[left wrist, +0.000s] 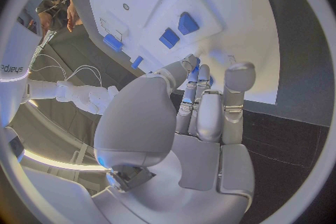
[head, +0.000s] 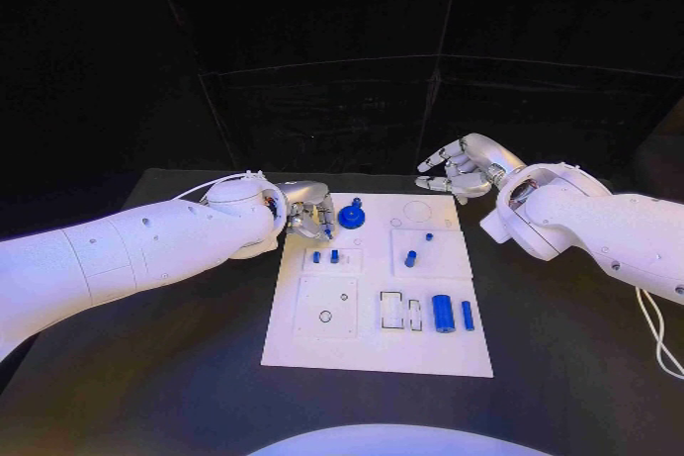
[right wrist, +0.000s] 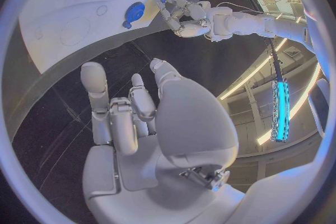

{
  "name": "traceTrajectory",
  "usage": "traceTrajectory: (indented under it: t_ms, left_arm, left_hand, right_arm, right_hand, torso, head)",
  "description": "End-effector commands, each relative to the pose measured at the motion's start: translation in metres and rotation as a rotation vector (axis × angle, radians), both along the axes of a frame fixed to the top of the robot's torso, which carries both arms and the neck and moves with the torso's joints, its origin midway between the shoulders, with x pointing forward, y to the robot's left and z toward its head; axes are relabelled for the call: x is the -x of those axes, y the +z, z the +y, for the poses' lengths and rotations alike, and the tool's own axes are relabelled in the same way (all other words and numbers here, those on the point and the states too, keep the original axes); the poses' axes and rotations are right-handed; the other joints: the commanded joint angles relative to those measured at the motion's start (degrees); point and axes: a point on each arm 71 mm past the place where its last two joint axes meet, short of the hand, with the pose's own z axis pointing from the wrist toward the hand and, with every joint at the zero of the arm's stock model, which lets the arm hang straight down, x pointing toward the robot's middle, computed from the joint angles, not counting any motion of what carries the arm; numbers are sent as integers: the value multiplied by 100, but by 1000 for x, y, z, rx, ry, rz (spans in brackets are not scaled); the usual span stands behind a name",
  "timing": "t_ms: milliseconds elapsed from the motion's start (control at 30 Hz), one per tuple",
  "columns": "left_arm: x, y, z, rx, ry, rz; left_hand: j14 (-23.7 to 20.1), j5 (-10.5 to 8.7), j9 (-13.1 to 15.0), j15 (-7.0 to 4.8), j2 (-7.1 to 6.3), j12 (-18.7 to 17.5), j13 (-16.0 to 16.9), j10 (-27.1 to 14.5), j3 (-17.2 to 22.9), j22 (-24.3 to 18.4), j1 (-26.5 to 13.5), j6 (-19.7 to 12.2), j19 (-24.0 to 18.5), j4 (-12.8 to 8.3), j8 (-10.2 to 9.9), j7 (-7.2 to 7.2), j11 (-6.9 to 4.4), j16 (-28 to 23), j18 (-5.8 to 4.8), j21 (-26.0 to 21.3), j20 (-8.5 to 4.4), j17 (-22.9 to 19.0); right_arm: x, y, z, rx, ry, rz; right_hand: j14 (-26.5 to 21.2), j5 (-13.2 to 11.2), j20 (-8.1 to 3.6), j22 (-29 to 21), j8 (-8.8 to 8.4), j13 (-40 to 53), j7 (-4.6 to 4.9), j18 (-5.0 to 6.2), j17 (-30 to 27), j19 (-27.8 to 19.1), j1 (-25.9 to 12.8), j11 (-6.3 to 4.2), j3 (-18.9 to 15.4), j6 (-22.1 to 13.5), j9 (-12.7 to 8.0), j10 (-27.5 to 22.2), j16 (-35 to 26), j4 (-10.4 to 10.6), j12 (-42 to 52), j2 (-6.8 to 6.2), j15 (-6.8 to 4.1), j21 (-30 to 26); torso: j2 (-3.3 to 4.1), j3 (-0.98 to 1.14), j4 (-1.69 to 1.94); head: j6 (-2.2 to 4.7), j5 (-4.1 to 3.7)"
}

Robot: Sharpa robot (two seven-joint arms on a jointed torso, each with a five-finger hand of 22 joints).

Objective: Assemble the parts on the task board

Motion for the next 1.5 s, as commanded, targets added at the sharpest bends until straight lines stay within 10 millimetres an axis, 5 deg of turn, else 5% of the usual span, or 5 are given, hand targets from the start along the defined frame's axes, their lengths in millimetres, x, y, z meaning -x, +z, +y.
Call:
traceTrajectory:
  t_ms: [33,700,867,967,1500]
  left_arm:
    - [-1,-1,-1,-7,5,16]
    - [-3,-6,-4,-35,-4,56]
    - [-3,-7,-5,-39,-7,62]
    - [-3,-7,-6,-38,-8,62]
    - [-3,-5,-9,-25,-5,42]
  left_hand:
    - [46,-10,-5,-16,-13,-31,8,42,2,6,-61,36,24,34,-26,-3,13,-14,-78,20,2,-5]
    - [36,-11,-7,-14,-19,-45,8,41,-1,-4,-74,34,18,38,-35,-3,15,-34,-77,6,4,-49]
    - [33,-11,-7,-14,-13,-50,8,43,4,-4,-72,36,16,39,-37,-5,13,-39,-78,6,5,-60]
    - [33,-11,-7,-14,-13,-50,8,43,4,-4,-72,36,16,39,-37,-5,13,-39,-78,6,5,-60]
    - [33,-10,-7,-14,-6,-55,10,49,9,19,-70,40,21,38,-40,-5,11,-36,-83,26,5,-52]
  right_arm:
    - [0,1,1,0,8,-3]
    - [0,1,2,-1,9,-3]
    - [0,1,2,1,9,0]
    - [0,1,2,1,10,1]
    - [0,1,3,1,12,2]
  right_hand:
    - [616,27,34,-7,40,1,18,52,1510,17,7,29,29,6,-6,-3,36,-6,-9,-19,33,3]
    - [616,29,32,-12,41,4,17,53,1510,15,5,28,38,7,-6,-1,36,-6,-5,-21,33,4]
    - [467,31,-56,-20,35,-2,-41,47,1013,23,-6,-33,49,12,-5,0,-391,11,-13,-25,-76,-4]
    - [616,40,15,-19,39,2,-10,52,1510,22,3,25,59,10,-5,1,36,2,-11,-6,27,-2]
    - [616,32,-1,-32,38,1,-6,47,1510,12,-9,-2,55,7,-6,-3,36,7,-8,-28,-8,-2]
  torso:
    - [2,-1,-6]
    - [-1,-2,0]
    - [-1,-6,-1]
    - [-2,-8,1]
    - [-2,-3,3]
  head:
    - [-2,0]
    - [-46,-11]
    - [-48,-15]
    - [-50,-13]
    - [-60,-17]
